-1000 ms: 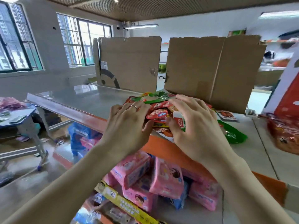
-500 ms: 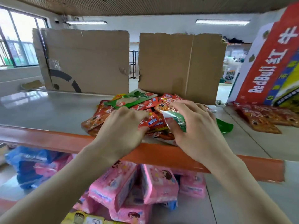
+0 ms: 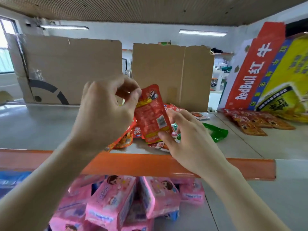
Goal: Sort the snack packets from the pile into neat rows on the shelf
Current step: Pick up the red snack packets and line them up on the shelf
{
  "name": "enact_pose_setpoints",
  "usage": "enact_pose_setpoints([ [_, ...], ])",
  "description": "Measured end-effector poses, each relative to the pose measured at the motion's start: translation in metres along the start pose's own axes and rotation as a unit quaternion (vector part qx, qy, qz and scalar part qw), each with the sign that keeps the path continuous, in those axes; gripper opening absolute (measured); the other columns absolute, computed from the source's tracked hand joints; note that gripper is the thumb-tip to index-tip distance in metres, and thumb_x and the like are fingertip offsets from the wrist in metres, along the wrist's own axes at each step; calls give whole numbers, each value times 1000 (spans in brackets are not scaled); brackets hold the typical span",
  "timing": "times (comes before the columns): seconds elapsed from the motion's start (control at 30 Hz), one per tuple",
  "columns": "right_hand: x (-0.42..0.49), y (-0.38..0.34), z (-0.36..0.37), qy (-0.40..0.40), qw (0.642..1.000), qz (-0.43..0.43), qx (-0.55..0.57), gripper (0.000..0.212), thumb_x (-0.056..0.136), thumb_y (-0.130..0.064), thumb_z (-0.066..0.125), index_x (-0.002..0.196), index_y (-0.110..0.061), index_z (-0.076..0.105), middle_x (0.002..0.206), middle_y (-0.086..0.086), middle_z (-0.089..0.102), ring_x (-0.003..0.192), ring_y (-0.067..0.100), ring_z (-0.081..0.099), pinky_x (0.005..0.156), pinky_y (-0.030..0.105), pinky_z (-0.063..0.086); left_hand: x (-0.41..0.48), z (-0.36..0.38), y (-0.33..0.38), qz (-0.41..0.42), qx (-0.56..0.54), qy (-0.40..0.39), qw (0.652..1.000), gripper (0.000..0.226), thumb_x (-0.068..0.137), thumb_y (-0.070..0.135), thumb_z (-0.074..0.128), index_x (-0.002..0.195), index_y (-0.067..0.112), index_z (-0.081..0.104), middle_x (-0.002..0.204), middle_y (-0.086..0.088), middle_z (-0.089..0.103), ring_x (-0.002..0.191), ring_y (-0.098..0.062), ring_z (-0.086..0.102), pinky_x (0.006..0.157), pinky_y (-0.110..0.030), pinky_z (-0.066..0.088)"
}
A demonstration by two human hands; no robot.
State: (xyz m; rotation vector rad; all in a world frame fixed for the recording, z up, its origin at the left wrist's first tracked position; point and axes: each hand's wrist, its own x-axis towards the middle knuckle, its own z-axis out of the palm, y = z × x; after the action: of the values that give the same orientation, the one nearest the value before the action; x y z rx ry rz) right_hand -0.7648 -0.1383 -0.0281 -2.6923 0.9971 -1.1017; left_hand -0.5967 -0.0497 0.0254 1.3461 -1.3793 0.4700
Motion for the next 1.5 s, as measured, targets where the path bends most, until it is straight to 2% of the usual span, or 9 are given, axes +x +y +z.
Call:
enact_pose_setpoints([
  [0.1,-4,-5,5,60,998,-13,26,14,93,-37,60,98,-23,60,90,-14,52,78,5,46,69,26,38,3,-4,4,-35,-84,0,996,16,91,20,70,80,32,69,75,19,69,62,-2,61,59,-12,46],
  [0.23,-11,-9,11,92,992,-7,85,14,94,-27,59,84,-19,59,79,-13,56,73,7,50,68,25,38,3,-2,6,-72,-140,-4,988,17,90,21,70,80,34,67,78,19,70,67,2,63,60,-9,47],
  [0.4,-21,-13,7,196,979,23,44,32,95,-36,51,117,-13,54,114,-2,48,100,12,49,85,25,42,7,8,3,-132,-151,27,979,17,88,21,74,74,29,70,75,19,72,58,0,66,51,-15,51],
  [0.53,-33,-21,1,186,983,8,-9,57,91,-57,48,127,-13,55,126,3,49,115,21,49,93,33,45,10,25,3,-188,-158,12,969,10,80,25,74,71,22,72,94,20,74,67,-16,69,72,-43,62],
  [0.7,-38,4,1,240,968,26,-71,14,90,-20,61,100,-11,66,95,-3,63,78,15,60,62,30,52,10,44,19,-193,-184,-45,963,18,83,27,67,73,12,69,94,12,74,69,-17,69,66,-26,57],
  [0.8,-43,17,-12,282,958,36,-17,13,91,-11,64,78,-8,65,71,-14,55,61,4,46,55,7,33,5,52,26,-206,-316,-112,919,50,87,50,53,78,1,63,84,-20,71,73,-40,65,66,-39,48],
  [0.93,-48,22,-25,237,948,104,186,26,93,-22,63,70,-9,60,53,2,53,49,20,51,47,36,41,1,62,28,-196,-357,-147,902,21,97,34,59,94,14,62,74,0,73,64,-16,67,60,-32,45],
  [1.1,-51,31,-40,172,915,163,325,28,93,-14,63,66,-11,61,51,2,56,46,11,49,48,27,40,0,72,41,-187,-367,-151,899,6,91,10,67,86,11,70,63,1,70,53,-6,60,53,-17,48],
  [1.5,-63,123,-83,133,949,134,254,27,93,-12,63,70,-25,63,56,-14,58,53,9,52,52,31,42,8,145,90,-209,-303,-144,919,9,90,9,67,82,8,71,59,1,69,54,-7,62,54,-19,50],
])
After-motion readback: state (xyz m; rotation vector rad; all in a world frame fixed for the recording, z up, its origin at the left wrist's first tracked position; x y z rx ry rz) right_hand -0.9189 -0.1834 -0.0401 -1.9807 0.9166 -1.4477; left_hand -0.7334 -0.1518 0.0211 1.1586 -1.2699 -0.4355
